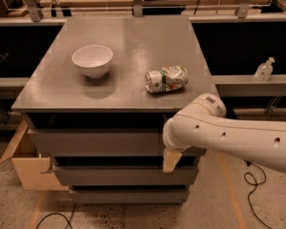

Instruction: Open top drawer

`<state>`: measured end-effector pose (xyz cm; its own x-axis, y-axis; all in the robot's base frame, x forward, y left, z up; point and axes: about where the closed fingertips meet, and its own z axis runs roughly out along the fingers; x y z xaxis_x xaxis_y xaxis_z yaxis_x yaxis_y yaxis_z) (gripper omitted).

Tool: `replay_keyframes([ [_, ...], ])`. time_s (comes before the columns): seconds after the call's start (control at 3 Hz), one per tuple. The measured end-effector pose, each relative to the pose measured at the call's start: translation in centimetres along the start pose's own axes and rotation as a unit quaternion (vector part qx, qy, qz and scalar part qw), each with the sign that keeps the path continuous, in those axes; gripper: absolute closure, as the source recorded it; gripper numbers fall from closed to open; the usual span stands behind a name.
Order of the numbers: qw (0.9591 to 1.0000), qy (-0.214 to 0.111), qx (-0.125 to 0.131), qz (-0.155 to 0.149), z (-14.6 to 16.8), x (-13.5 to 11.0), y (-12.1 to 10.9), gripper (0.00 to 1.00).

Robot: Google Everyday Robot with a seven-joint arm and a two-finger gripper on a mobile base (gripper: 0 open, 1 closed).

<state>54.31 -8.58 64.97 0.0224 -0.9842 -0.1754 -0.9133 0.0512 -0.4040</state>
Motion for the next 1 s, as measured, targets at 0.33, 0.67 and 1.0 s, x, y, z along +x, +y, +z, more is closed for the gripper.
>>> replay_keyframes([
  [0.33, 1.0, -0.002, -0.008, -0.002, 0.5, 0.2, 0.2, 0.18],
  [0.67, 0.9997, -0.007, -0.024, -0.001, -0.8, 0.4, 1.9, 0.41],
  [1.0, 0.9991, -0.013, -0.04, 0.006, -3.0, 0.3, 4.2, 0.64],
])
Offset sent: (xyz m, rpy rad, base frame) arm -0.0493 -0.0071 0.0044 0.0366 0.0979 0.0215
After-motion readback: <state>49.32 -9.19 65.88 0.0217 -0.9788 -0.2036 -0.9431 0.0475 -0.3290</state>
